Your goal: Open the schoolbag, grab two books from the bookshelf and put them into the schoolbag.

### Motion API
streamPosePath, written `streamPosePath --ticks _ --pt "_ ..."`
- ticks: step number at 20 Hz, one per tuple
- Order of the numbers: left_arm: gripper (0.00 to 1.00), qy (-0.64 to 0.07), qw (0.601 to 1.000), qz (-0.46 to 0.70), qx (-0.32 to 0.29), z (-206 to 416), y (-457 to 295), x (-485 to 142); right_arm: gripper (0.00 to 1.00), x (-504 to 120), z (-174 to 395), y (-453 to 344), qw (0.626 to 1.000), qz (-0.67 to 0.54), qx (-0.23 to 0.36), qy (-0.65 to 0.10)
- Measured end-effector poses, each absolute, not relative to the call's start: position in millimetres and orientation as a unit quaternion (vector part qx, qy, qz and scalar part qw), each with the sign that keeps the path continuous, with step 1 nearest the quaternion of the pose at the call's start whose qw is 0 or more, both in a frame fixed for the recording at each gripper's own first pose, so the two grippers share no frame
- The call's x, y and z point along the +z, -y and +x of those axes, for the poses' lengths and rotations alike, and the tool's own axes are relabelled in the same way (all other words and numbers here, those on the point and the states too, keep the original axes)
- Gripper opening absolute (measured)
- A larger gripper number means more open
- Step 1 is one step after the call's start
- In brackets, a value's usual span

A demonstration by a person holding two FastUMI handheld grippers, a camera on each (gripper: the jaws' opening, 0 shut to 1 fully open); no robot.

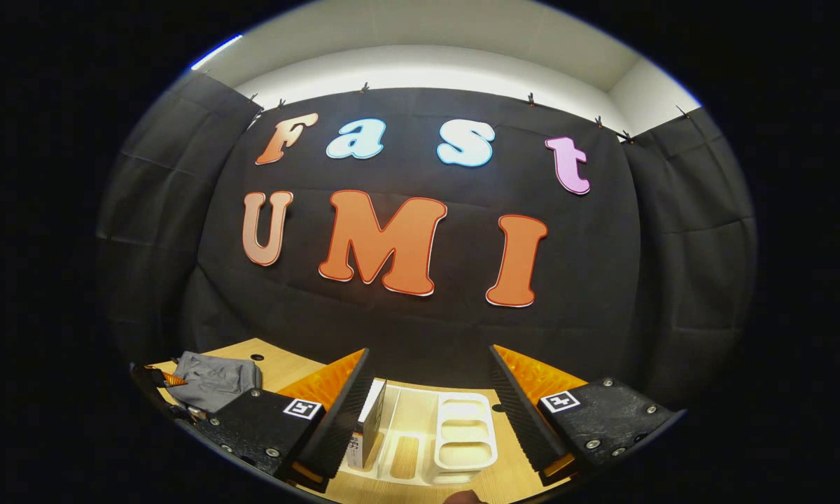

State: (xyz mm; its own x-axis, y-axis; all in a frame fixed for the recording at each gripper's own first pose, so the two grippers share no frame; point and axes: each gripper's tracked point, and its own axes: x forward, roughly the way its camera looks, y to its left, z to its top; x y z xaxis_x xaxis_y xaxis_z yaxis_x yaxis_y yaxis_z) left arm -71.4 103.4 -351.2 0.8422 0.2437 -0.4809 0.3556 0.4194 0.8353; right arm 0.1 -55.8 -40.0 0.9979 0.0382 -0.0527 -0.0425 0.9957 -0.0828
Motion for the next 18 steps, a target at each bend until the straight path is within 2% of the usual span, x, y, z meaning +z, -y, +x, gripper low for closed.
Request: streamPosePath --ticks 3,5,7,8,11,13,14,16,18 --pt "0.87 -0.29 0.794 0.534 -0.039 -58.4 -104.3 -356.7 0.97 -40.9 -3.6 57.7 0.998 -0.047 0.03 -0.025" --pt "0.79 -0.309 0.787 0.532 -0.051 -50.3 -109.1 -371.9 0.97 -41.2 -5.4 58.0 0.998 -0.052 0.035 -0.026" --pt "0.64 -0.331 0.786 0.519 -0.064 -45.6 -110.0 -382.3 0.97 -40.9 -7.9 57.9 0.997 -0.054 0.039 -0.029" --pt "0.49 -0.336 0.788 0.511 -0.065 -44.7 -112.4 -379.9 0.97 -40.3 -8.5 57.5 0.997 -0.055 0.04 -0.029" --pt "0.23 -0.343 0.805 0.478 -0.077 -41.5 -115.9 -370.3 0.97 -37.1 -8.7 55.8 0.997 -0.063 0.034 -0.029" --pt "0.19 -0.343 0.812 0.462 -0.092 -39.2 -118.8 -362.6 0.97 -36.9 -7.9 53.0 0.997 -0.065 0.022 -0.03" --pt "0.11 -0.349 0.814 0.452 -0.102 -37.3 -121.7 -362.2 0.97 -38.4 -6.7 48.6 0.997 -0.066 0.015 -0.033" --pt "0.07 -0.36 0.822 0.421 -0.129 -35.7 -125.5 -356.6 0.97 -46.0 -1.2 37.7 0.997 -0.069 0.0 -0.047" --pt "0.07 -0.377 0.832 0.372 -0.164 -31.0 -129.9 -350.5 0.97 -58.5 3.3 23.2 0.995 -0.07 -0.016 -0.074"
